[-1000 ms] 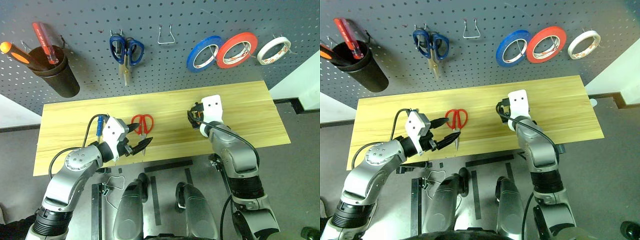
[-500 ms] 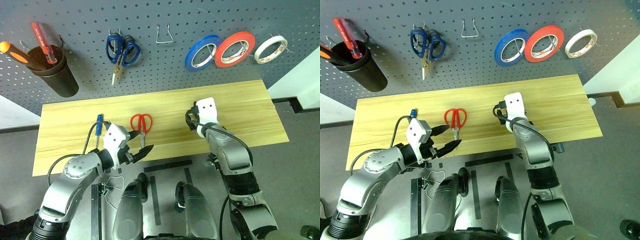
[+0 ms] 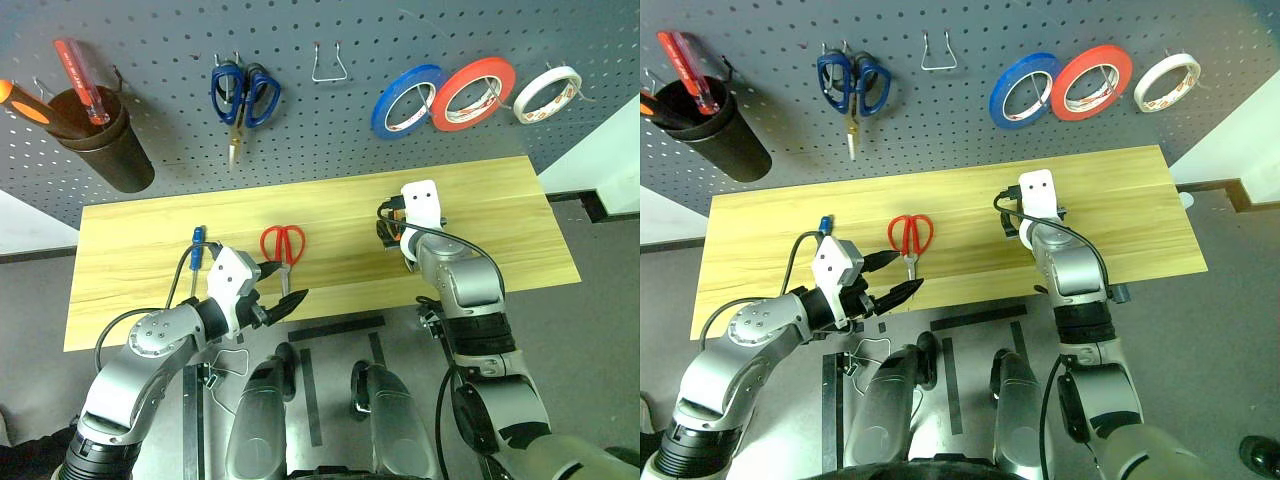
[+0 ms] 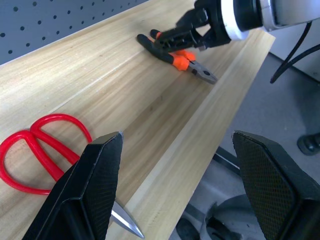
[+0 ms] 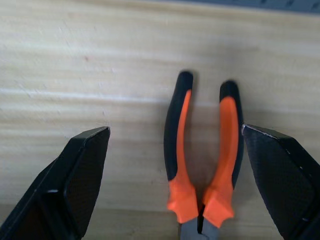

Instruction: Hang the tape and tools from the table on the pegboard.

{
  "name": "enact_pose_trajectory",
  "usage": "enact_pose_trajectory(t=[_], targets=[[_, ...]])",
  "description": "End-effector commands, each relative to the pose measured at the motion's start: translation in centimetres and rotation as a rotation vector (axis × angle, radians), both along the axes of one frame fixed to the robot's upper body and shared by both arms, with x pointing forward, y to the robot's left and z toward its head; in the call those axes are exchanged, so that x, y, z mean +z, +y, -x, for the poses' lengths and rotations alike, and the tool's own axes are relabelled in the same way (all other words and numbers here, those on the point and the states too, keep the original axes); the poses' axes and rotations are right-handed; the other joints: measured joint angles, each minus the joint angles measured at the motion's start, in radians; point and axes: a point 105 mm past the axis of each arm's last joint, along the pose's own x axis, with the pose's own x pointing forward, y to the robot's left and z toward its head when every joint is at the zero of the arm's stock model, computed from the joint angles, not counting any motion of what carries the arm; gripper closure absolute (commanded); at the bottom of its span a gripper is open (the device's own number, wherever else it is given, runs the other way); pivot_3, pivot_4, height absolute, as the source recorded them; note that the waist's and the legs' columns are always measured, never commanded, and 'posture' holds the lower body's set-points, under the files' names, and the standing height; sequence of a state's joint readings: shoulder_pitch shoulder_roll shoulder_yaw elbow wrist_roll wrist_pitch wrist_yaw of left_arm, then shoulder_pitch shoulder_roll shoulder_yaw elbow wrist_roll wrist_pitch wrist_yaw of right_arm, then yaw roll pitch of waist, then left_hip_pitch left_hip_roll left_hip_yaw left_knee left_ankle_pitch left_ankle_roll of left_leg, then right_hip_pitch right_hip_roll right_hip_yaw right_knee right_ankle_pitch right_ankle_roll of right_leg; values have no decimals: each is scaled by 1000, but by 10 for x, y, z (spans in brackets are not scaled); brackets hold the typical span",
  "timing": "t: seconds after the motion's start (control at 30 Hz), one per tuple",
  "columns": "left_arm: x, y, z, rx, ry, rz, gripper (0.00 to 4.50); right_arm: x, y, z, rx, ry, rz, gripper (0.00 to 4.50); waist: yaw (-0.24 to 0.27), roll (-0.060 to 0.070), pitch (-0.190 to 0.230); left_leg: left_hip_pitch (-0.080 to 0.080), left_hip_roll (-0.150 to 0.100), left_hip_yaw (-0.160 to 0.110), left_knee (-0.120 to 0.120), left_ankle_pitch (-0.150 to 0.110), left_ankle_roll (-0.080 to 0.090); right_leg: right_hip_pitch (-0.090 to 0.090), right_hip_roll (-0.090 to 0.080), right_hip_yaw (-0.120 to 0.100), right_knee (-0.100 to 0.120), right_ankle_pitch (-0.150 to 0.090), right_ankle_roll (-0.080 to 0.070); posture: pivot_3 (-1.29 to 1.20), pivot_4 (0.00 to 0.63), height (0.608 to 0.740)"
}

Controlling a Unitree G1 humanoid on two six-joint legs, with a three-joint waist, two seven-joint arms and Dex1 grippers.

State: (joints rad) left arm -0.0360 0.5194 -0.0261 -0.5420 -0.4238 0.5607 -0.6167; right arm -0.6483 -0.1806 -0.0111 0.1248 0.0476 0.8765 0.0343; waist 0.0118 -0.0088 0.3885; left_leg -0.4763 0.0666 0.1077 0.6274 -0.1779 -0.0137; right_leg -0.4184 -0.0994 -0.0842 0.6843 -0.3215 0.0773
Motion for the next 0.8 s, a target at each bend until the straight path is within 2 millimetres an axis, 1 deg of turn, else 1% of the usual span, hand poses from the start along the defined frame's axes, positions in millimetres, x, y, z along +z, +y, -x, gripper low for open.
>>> enact_pose_trajectory(t=[0.03, 0.13, 0.27, 0.4, 0.5, 0.67, 0.8], targets=[[7, -6, 6, -24, -28, 10, 859, 6, 0, -3, 5, -17, 14, 35, 0, 0, 1, 0, 0, 0, 0, 0, 0, 0, 0, 0, 0, 0, 0, 55, 438, 717], [7, -6, 8, -23, -26, 9, 859, 8, -3, -5, 4, -25, 24, 35, 0, 0, 1, -1, 0, 0, 0, 0, 0, -1, 0, 0, 0, 0, 0, 58, 440, 717], [6, -4, 10, -14, -24, 5, 859, 6, -25, -8, -58, -5, 49, 35, 1, 0, 2, -1, 0, 1, 0, 0, 0, -1, 0, 0, 0, 0, 0, 64, 440, 717], [7, -2, 10, -6, -24, 6, 859, 3, -35, -9, -82, 27, 65, 35, 1, -1, 4, -1, 0, 1, -1, 0, 0, -2, 0, 0, 0, 0, 0, 64, 440, 717], [8, -1, 10, -1, -27, 10, 859, 0, -39, -10, -79, 53, 83, 35, -1, -1, 5, -1, 0, 1, -1, 0, 0, -2, 0, 0, 0, 0, 0, 63, 438, 717], [9, -1, 9, 4, -30, 10, 859, -11, -37, -6, -40, 157, 73, 35, 0, -1, 5, -1, 0, 1, -1, 0, 0, -2, 0, 1, 0, 0, 0, 61, 438, 717], [8, -1, 9, 10, -29, 14, 859, -11, -38, -6, -25, 179, 79, 35, 0, -1, 5, -1, 0, 2, -1, 0, 0, -2, 0, 1, 0, 0, 0, 57, 439, 717]])
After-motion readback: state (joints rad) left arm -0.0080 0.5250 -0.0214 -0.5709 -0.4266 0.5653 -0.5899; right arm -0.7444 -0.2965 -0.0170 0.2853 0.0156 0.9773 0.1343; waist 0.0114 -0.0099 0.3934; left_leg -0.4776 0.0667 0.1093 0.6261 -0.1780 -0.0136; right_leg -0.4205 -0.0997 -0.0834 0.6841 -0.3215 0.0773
